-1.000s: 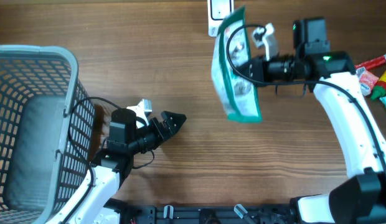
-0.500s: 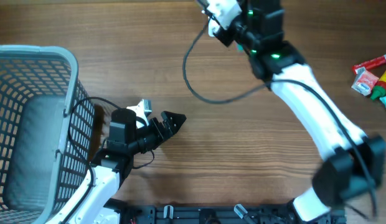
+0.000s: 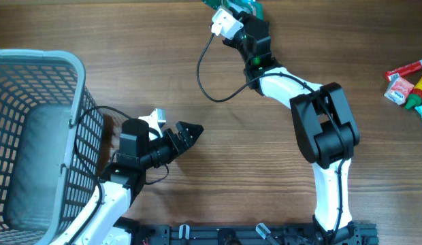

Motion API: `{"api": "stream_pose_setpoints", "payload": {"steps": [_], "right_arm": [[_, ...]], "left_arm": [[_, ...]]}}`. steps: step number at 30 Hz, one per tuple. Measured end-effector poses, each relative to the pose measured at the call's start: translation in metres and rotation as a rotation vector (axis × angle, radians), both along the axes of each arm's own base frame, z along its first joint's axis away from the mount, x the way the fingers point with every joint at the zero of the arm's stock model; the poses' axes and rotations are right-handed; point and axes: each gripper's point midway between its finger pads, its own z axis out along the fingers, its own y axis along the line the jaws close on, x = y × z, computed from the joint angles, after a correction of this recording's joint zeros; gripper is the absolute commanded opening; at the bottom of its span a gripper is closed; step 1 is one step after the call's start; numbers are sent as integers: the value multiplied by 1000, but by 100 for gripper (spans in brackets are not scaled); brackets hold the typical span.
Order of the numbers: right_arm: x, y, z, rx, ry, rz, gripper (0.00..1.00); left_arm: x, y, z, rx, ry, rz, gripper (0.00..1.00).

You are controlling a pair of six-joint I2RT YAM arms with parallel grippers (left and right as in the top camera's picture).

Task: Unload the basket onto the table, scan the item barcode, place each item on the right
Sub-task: 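Hold the packet up in front of the white scanner, then carry the packet right and drop it on the item pile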

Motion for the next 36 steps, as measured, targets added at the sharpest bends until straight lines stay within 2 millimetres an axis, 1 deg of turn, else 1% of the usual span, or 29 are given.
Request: {"api": "stream_pose_setpoints", "payload": {"steps": [4,7,8,9,11,12,14,16,18,19,20,22,23,24,26,27,28,29,30,31,33,34,35,36], "right_arm": [[0,0,2,24,0,-3,4],[2,-9,0,48,25,-60,4],[2,-15,-1,42,41,-86,4],[1,-25,0,29,70,-132,4],[-4,-53,3,-14,150,-227,5],[-11,-78,9,-40,206,-303,4],[-30,-131,23,-34,319,-456,4],[-63,-193,37,43,441,-635,4],[-84,-236,37,102,518,-753,5],[-89,-251,35,129,533,-795,5],[-93,-273,32,172,540,-855,5],[-102,-319,15,247,556,-973,5],[-104,-356,-1,296,553,-1054,5],[-106,-374,-11,300,558,-1088,5],[-115,-413,-42,268,603,-1162,5],[-120,-425,-53,258,624,-1189,6],[-127,-437,-65,254,647,-1219,22],[-133,-447,-73,253,663,-1245,73],[-140,-456,-77,253,673,-1269,100],[-143,-462,-77,257,668,-1287,100],[-144,-463,-74,277,656,-1300,100],[-144,-457,-70,294,656,-1295,100],[-141,-445,-58,332,647,-1270,100],[-137,-433,-42,368,626,-1234,100]], "left_arm": [[0,0,0,0,0,0,100],[0,0,0,0,0,0,100],[0,0,0,0,0,0,100],[0,0,0,0,0,0,100],[0,0,0,1,-1,1,100],[0,0,0,1,-1,1,100],[0,0,0,2,0,2,100],[1,1,0,3,-1,4,100],[0,1,0,3,0,4,100],[0,1,0,3,0,3,100],[0,0,0,2,0,3,100],[0,0,0,2,0,3,100],[0,0,0,2,0,3,100],[0,0,0,2,-1,3,100],[0,0,0,2,0,3,100],[0,0,0,2,0,3,100],[0,1,0,3,0,3,100],[0,0,0,2,0,3,100],[0,0,0,2,0,3,100],[0,0,0,2,0,3,100],[0,0,0,2,0,3,100],[0,0,0,2,0,3,100],[0,0,0,2,0,3,100],[0,1,0,3,0,3,100]]}}
